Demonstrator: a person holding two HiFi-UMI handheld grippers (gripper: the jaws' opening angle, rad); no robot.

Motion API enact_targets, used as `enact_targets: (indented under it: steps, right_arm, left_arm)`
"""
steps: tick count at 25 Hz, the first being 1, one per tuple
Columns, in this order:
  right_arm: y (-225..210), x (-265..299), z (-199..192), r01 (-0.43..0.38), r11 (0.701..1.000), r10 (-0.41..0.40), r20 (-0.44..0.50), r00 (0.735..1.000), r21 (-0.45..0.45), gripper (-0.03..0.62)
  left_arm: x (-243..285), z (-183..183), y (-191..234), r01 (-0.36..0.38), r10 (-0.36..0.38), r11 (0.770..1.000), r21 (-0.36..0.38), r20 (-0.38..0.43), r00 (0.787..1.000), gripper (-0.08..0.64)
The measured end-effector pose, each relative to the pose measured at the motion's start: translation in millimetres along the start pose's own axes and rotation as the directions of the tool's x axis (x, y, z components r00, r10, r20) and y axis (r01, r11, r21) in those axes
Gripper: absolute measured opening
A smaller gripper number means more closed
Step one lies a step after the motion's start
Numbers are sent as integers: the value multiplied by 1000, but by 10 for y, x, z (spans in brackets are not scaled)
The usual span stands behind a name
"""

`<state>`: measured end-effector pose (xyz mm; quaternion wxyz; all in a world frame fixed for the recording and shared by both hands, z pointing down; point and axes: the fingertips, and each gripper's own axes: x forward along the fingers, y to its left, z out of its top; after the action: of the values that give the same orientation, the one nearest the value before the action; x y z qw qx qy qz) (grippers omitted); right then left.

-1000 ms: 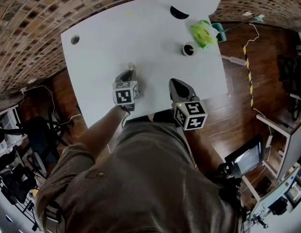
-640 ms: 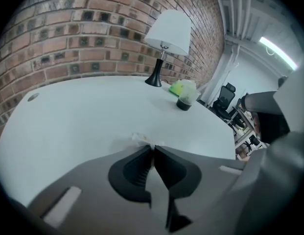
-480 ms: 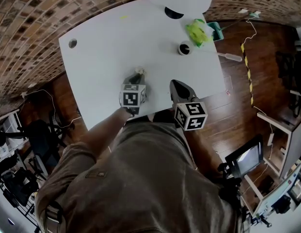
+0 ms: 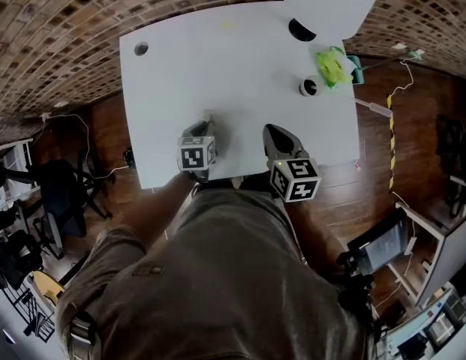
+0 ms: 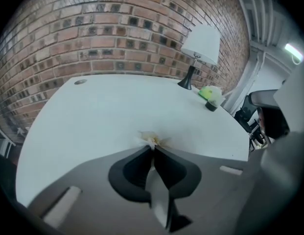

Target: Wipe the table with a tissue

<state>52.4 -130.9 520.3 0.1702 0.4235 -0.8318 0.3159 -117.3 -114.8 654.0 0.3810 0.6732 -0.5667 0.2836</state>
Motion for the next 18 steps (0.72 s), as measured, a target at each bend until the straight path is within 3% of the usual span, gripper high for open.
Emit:
enact_targets:
  steps: [3,8,15,18]
  right_arm:
    - [112,4,8,-23,1000,22,-3,1000,-18,11]
    - [151,15,-53,-56,998,56,-11,998,-27,12]
    - [242,-82,-167,-97,995,96,-24,995,-31,11]
    - [181,-80,-236,-115,993,114,-42,993,-23,11]
  left_arm:
    - [-152,-117,43,-8,8,1000,-6,-8,1000,23]
    - [-264,-363,-178,18,-16,998,58,-32,999,23]
    - [-407,-485,-156,-4,4,1000,13,-6,1000,28]
    - [-440,-478,-140,-21,21,1000,-8,14,1000,91]
